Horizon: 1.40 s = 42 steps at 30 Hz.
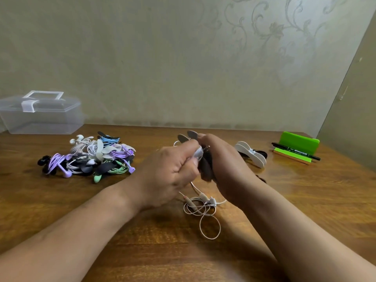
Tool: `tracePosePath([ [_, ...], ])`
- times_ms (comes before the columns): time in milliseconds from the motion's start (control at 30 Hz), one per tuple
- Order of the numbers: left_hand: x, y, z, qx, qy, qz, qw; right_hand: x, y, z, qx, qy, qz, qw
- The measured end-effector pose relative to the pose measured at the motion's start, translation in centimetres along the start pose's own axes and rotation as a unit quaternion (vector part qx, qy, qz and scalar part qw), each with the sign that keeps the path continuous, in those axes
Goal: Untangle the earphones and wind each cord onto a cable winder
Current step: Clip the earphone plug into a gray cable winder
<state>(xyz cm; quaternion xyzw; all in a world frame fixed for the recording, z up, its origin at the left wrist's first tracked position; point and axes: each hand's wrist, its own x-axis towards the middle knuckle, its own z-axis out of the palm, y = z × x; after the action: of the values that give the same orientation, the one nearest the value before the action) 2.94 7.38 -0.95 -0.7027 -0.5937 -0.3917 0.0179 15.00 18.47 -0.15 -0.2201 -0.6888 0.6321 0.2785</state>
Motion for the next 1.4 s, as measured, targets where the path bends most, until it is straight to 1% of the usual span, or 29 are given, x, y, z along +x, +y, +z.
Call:
tracePosePath([
  [67, 0.0, 0.0, 0.0, 0.088, 0.012, 0.035, 0.995, 0.1, 0.2, -0.2, -0.005, 0.010, -0.037, 0.999],
  [133, 0.0, 0.3, -0.2, 0.145, 0.017, 0.054, 0.988, 0.0, 0.1, -0.3, 0.015, 0.013, -0.066, 0.998],
  [200, 0.1, 0.5, -0.1, 0.161, 0.022, 0.056, 0.985, 0.0, -0.1, -0.2, 0.037, 0.025, -0.075, 0.996],
  [267, 0.1, 0.6, -0.1, 0.154, 0.007, 0.043, 0.987, 0.0, -0.3, -0.2, 0.070, 0.027, -0.074, 0.994],
  [367, 0.2, 0.5, -0.1, 0.181, -0.028, 0.022, 0.983, 0.0, -0.4, -0.3, 0.108, 0.014, -0.048, 0.993],
  [433, 0.2, 0.3, 0.2, 0.190, -0.029, 0.005, 0.981, 0.0, -0.5, -0.4, 0.116, 0.004, -0.038, 0.992],
  [467, 0.1, 0.4, 0.2, 0.173, -0.026, -0.001, 0.985, 0.0, -0.6, -0.4, 0.119, -0.003, -0.035, 0.992],
  [500, 0.1, 0.5, 0.2, 0.124, -0.026, -0.012, 0.992, 0.1, -0.5, -0.5, 0.113, -0.013, -0.031, 0.993],
  [533, 0.1, 0.6, 0.1, 0.035, -0.021, -0.030, 0.999, 0.2, -0.5, -0.5, 0.089, -0.024, -0.028, 0.995],
  [567, 0.1, 0.6, 0.0, -0.076, -0.015, -0.058, 0.995, 0.4, -0.3, -0.7, 0.051, -0.028, -0.029, 0.998],
  [600, 0.2, 0.5, -0.1, -0.188, -0.004, -0.091, 0.978, 0.6, -0.2, -1.0, 0.019, -0.021, -0.036, 0.999],
  [633, 0.4, 0.4, -0.3, -0.278, 0.013, -0.125, 0.952, 0.8, -0.1, -1.4, 0.010, -0.006, -0.047, 0.999],
  [667, 0.4, -0.1, -0.4, -0.346, 0.034, -0.156, 0.925, 1.1, -0.1, -1.8, 0.023, 0.002, -0.065, 0.998],
  [700, 0.5, -0.4, -0.6, -0.397, 0.051, -0.174, 0.900, 1.2, -0.2, -2.2, 0.030, -0.009, -0.092, 0.995],
  [767, 0.5, -0.6, -0.9, -0.463, 0.060, -0.179, 0.866, 0.7, -0.7, -2.7, -0.010, -0.082, -0.152, 0.985],
  [800, 0.5, -0.6, -1.1, -0.481, 0.060, -0.181, 0.856, 0.5, -0.8, -2.7, -0.040, -0.112, -0.173, 0.978],
  [867, 0.5, -0.4, -1.3, -0.498, 0.062, -0.190, 0.844, 0.2, -0.7, -2.5, -0.074, -0.135, -0.202, 0.967],
  [933, 0.5, -0.5, -1.2, -0.510, 0.059, -0.204, 0.833, 0.0, -0.6, -1.9, -0.059, -0.119, -0.224, 0.965],
  [1000, 0.5, -0.6, -1.1, -0.522, 0.049, -0.210, 0.825, 0.0, -0.6, -1.5, -0.070, -0.092, -0.239, 0.964],
  [1067, 0.4, -0.6, -1.1, -0.529, 0.043, -0.218, 0.819, -0.1, -0.5, -1.3, -0.073, -0.087, -0.235, 0.965],
  [1233, 0.4, -0.6, -1.1, -0.527, 0.020, -0.231, 0.818, -0.1, -0.4, -0.8, -0.070, -0.073, -0.219, 0.970],
  [1400, 0.4, -0.7, -0.9, -0.520, 0.039, -0.235, 0.820, 0.2, -0.4, -1.3, -0.104, -0.082, -0.217, 0.967],
])
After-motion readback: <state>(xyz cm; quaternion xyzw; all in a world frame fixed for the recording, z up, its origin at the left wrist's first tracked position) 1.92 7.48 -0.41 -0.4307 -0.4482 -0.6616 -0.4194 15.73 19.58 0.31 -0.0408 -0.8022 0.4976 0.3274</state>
